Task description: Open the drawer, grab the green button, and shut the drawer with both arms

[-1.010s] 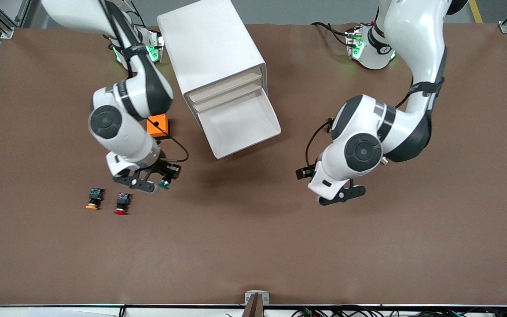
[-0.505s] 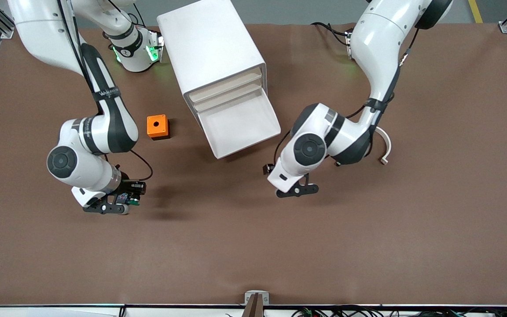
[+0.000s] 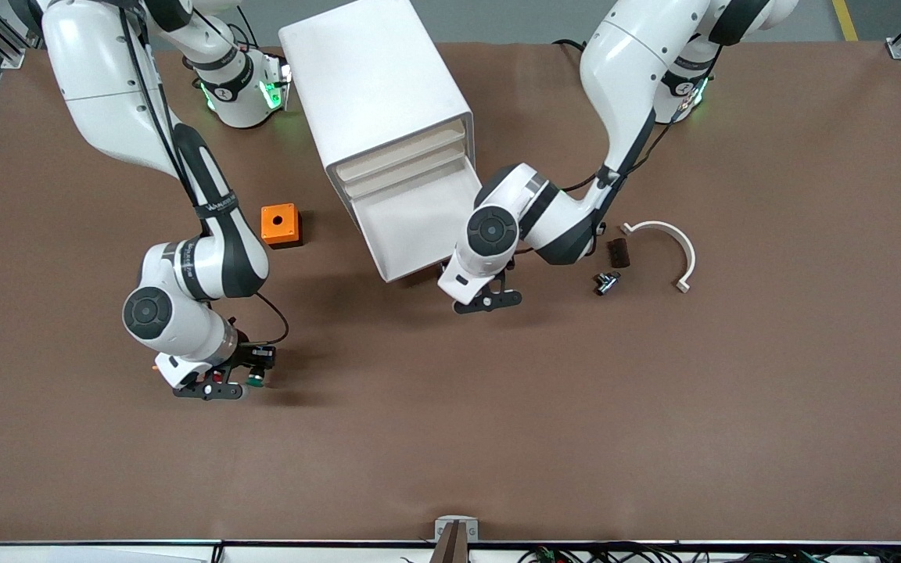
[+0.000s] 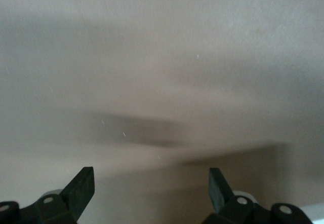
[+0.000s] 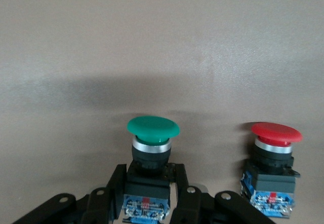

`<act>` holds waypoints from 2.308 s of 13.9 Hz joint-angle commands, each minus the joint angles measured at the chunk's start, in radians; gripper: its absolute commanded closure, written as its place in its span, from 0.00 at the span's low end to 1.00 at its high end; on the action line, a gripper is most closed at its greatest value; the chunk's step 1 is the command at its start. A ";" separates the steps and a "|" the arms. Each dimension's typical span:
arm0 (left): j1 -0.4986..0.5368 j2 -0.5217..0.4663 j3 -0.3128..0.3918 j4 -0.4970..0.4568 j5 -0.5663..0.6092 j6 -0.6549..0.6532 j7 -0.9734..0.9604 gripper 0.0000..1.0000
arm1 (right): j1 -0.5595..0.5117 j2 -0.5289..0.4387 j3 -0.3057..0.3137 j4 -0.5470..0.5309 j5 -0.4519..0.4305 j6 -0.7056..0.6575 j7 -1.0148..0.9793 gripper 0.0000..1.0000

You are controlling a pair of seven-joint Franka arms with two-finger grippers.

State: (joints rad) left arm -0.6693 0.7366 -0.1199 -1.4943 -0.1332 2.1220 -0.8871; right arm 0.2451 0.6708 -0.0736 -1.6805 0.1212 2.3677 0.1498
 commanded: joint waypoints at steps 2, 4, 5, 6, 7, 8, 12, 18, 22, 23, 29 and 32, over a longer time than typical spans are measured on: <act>-0.035 -0.023 -0.033 -0.038 -0.052 0.012 -0.136 0.01 | -0.023 0.041 0.008 0.030 0.021 0.007 -0.016 0.82; -0.058 -0.022 -0.052 -0.041 -0.074 0.012 -0.196 0.01 | -0.024 0.053 0.008 0.030 0.023 0.022 -0.015 0.62; -0.071 -0.023 -0.056 -0.050 -0.095 0.012 -0.217 0.01 | -0.023 0.053 0.008 0.039 0.023 0.019 -0.010 0.49; -0.082 -0.023 -0.063 -0.055 -0.129 0.009 -0.239 0.01 | -0.024 0.049 0.008 0.062 0.031 0.010 -0.012 0.31; -0.085 -0.025 -0.078 -0.063 -0.158 0.006 -0.259 0.01 | -0.024 0.043 0.008 0.077 0.052 -0.004 -0.016 0.19; -0.085 -0.028 -0.096 -0.073 -0.170 0.004 -0.280 0.01 | -0.038 0.036 0.006 0.097 0.069 -0.030 -0.016 0.00; -0.085 -0.026 -0.155 -0.089 -0.171 0.003 -0.369 0.01 | -0.119 -0.057 0.012 0.143 0.074 -0.189 -0.059 0.00; -0.067 -0.035 -0.167 -0.087 -0.164 -0.007 -0.400 0.01 | -0.191 -0.236 -0.002 0.116 0.058 -0.393 -0.200 0.00; 0.072 -0.087 -0.133 -0.073 -0.097 -0.007 -0.339 0.00 | -0.202 -0.353 -0.020 0.113 0.018 -0.533 -0.228 0.00; 0.111 -0.103 -0.133 -0.072 -0.062 -0.016 -0.320 0.00 | -0.204 -0.376 -0.031 0.114 0.015 -0.562 -0.230 0.00; 0.327 -0.235 -0.133 -0.073 0.110 -0.095 -0.212 0.00 | -0.195 -0.551 -0.064 0.110 -0.037 -0.723 -0.213 0.00; 0.448 -0.302 -0.135 -0.069 0.112 -0.181 -0.012 0.00 | -0.190 -0.632 -0.063 0.108 -0.089 -0.757 -0.211 0.00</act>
State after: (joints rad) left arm -0.2871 0.4930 -0.2453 -1.5424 -0.0389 1.9889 -1.0012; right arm 0.0540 0.1111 -0.1412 -1.5324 0.0650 1.6261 -0.0654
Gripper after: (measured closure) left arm 0.000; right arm 0.000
